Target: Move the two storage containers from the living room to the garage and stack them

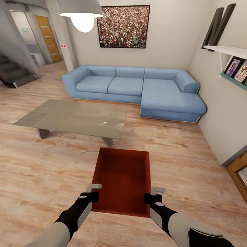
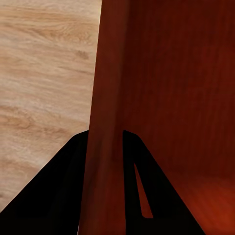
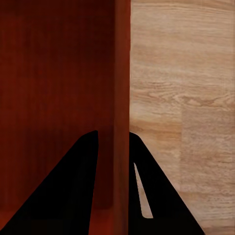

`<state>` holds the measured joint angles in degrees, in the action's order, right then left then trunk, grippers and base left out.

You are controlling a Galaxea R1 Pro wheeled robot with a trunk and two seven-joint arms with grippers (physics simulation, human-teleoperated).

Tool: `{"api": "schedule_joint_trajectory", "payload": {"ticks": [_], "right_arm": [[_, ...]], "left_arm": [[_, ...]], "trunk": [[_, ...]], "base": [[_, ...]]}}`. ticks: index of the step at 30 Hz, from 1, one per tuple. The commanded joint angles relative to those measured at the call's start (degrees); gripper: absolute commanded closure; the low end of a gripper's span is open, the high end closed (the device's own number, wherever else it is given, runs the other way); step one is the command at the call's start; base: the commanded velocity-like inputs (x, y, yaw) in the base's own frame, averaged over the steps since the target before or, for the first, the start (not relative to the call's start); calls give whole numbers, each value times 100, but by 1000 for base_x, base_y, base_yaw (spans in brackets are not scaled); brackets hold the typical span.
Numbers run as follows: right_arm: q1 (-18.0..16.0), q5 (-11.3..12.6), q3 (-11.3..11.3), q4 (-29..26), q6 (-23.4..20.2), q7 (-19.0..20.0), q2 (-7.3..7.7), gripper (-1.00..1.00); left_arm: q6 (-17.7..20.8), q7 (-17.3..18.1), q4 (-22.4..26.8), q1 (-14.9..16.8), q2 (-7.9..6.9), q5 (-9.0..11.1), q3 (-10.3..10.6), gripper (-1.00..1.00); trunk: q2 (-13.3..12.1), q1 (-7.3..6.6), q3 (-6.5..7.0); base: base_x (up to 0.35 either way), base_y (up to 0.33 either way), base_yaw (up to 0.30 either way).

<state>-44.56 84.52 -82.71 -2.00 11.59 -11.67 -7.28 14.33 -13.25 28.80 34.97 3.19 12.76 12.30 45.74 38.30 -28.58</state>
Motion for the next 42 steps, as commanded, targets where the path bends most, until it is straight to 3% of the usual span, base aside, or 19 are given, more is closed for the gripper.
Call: {"api": "schedule_joint_trajectory", "payload": {"ticks": [1,42], "right_arm": [[0,65,-218,121,2,-19,65,100],[0,65,-220,121,-13,-12,68,100]], "left_arm": [[30,-81,355,9,-99,-2,-315,100],[28,-81,355,9,-108,-2,-315,100]], "trunk": [[5,1,1],[5,1,243]], "base": [[0,0,209],[0,0,189]]}}
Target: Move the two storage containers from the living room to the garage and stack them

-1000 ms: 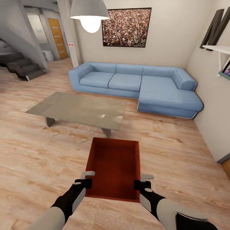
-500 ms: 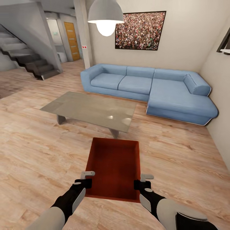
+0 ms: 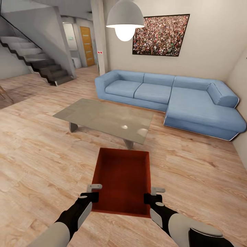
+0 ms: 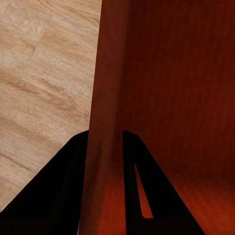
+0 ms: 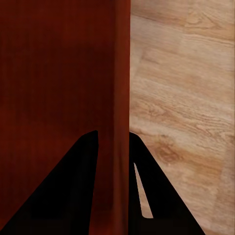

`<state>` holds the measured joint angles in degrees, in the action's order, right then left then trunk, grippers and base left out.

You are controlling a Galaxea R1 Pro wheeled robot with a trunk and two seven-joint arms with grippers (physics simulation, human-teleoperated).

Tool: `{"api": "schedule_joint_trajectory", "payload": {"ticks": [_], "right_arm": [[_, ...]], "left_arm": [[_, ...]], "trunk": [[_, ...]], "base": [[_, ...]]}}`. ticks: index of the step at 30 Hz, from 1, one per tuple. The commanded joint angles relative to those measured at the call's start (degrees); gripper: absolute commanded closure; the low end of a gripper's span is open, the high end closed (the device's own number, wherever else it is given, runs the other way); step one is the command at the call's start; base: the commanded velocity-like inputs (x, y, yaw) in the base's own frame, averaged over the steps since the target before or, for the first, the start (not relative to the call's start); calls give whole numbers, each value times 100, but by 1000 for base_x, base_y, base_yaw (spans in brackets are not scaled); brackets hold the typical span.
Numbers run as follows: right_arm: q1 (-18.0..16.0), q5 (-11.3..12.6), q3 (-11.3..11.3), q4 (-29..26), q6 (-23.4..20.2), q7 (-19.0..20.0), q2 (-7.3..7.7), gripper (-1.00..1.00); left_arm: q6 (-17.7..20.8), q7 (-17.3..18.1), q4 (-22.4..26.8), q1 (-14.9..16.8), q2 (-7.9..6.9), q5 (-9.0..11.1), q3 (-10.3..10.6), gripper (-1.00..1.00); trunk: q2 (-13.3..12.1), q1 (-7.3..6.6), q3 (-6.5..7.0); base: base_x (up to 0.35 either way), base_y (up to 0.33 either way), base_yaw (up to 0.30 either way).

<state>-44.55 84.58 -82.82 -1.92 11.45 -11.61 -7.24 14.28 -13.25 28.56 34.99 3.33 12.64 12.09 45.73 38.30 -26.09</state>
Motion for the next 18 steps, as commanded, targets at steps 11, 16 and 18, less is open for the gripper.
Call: {"api": "schedule_joint_trajectory", "payload": {"ticks": [11,16,18], "right_arm": [[-1,50,-208,112,-56,-17,65,100],[-1,51,-206,112,-49,-17,66,100],[-1,52,-205,112,-47,-17,66,100]], "left_arm": [[32,-81,378,8,-122,10,-295,100],[32,-81,378,8,-122,10,-295,100],[35,-81,378,8,-122,10,-295,100]], "trunk": [[5,1,-6],[5,1,-6],[5,1,-6]], "base": [[0,0,2],[0,0,0],[0,0,0]]}}
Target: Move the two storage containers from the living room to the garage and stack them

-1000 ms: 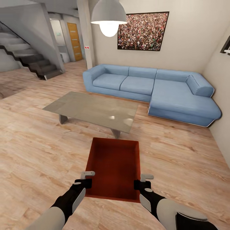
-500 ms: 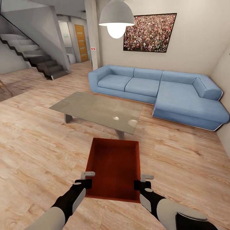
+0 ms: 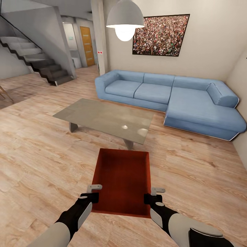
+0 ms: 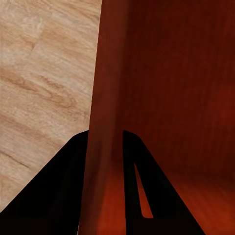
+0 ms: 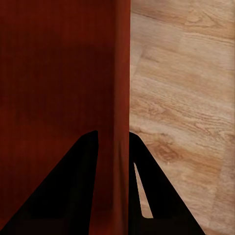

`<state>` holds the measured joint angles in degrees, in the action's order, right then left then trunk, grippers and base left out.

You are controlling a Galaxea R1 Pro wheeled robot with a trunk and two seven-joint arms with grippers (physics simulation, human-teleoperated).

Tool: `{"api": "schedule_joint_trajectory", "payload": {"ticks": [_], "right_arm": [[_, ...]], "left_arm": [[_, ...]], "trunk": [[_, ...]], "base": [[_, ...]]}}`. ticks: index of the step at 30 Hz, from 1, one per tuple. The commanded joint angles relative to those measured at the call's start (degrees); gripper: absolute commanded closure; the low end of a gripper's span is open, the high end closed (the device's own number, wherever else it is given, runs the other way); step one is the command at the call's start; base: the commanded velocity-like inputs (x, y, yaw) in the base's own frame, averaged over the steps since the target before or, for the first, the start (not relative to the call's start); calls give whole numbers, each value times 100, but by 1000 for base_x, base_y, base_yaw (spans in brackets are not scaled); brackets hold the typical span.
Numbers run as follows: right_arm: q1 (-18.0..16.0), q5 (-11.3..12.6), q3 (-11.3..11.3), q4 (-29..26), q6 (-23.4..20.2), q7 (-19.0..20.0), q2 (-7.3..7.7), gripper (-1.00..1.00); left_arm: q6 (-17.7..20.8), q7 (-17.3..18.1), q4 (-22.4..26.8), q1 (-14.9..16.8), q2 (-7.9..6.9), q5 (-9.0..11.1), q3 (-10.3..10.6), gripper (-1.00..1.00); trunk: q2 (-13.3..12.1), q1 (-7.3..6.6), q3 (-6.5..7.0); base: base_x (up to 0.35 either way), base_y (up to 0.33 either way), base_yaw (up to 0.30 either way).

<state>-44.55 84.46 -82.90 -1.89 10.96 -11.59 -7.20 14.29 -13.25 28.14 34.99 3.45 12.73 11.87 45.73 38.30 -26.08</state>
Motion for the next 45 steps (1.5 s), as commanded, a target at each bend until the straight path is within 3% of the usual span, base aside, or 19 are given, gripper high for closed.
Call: {"api": "schedule_joint_trajectory", "payload": {"ticks": [1,19,20,45], "right_arm": [[-1,65,-198,110,2,-18,61,100],[-1,68,-200,110,3,-18,61,100],[-9,53,-86,-24,3,-27,-7,100],[96,-409,522,28,-31,-9,30,100]], "left_arm": [[34,-82,421,8,-134,1,-273,100],[32,-82,421,8,-134,1,-273,100],[30,-67,45,8,11,62,81,100],[92,-29,18,8,-21,45,97,100]], "trunk": [[5,1,-7],[5,1,-7],[5,1,-6],[5,1,-6]], "base": [[0,0,0],[0,0,0],[0,0,0],[0,0,28]]}}
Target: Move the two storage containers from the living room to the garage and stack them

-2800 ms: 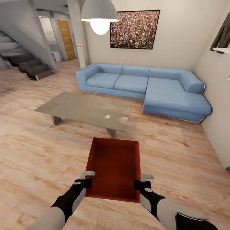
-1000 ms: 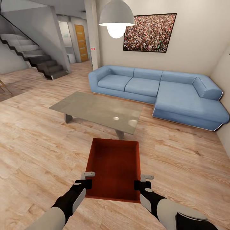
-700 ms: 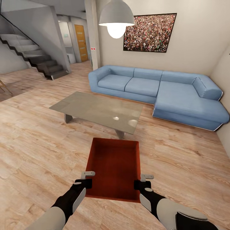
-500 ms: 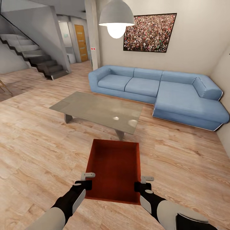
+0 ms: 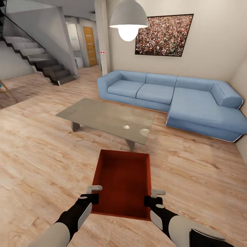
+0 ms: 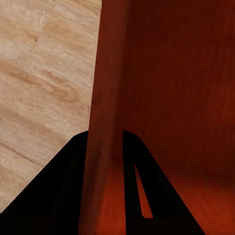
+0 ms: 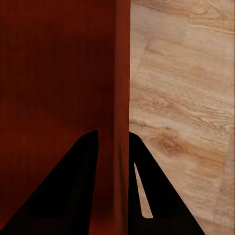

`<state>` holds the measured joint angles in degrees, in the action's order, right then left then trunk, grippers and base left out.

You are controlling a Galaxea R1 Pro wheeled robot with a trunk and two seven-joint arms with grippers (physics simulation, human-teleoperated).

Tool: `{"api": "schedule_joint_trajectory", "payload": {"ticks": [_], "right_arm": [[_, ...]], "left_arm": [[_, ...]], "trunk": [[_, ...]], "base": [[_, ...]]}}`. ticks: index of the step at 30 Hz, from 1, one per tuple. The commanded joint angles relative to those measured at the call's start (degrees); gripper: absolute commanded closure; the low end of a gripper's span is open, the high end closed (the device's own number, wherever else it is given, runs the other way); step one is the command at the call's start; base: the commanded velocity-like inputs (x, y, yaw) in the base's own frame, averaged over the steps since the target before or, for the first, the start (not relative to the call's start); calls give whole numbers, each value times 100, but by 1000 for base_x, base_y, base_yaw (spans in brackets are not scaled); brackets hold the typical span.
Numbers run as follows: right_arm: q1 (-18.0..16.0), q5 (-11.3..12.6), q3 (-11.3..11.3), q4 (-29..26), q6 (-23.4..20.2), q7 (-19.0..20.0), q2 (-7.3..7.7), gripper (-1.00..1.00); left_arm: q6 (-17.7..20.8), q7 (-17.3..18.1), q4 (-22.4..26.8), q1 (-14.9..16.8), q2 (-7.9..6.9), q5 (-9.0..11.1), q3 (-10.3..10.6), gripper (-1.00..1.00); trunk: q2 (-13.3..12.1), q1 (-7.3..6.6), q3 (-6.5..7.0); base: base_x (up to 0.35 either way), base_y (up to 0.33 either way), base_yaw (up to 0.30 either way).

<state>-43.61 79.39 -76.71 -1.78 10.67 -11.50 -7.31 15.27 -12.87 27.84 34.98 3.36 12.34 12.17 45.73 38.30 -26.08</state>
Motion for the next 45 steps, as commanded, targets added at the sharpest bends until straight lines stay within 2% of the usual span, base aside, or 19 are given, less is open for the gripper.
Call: {"api": "schedule_joint_trajectory", "payload": {"ticks": [1,4,5,45], "right_arm": [[2,80,-82,23,-3,-19,37,100],[2,41,-50,37,-2,-19,26,100],[2,524,-714,38,-3,-19,54,100],[2,524,-714,38,10,-19,54,100]], "left_arm": [[-9,-66,43,9,-15,84,67,100],[-20,-66,31,9,-19,84,67,100],[-68,-66,169,9,-19,84,66,100],[-68,-66,169,9,-20,85,49,100]], "trunk": [[6,1,-7],[6,1,-7],[6,1,-7],[6,1,-7]], "base": [[0,0,250],[0,0,262],[0,0,267],[0,0,270]]}}
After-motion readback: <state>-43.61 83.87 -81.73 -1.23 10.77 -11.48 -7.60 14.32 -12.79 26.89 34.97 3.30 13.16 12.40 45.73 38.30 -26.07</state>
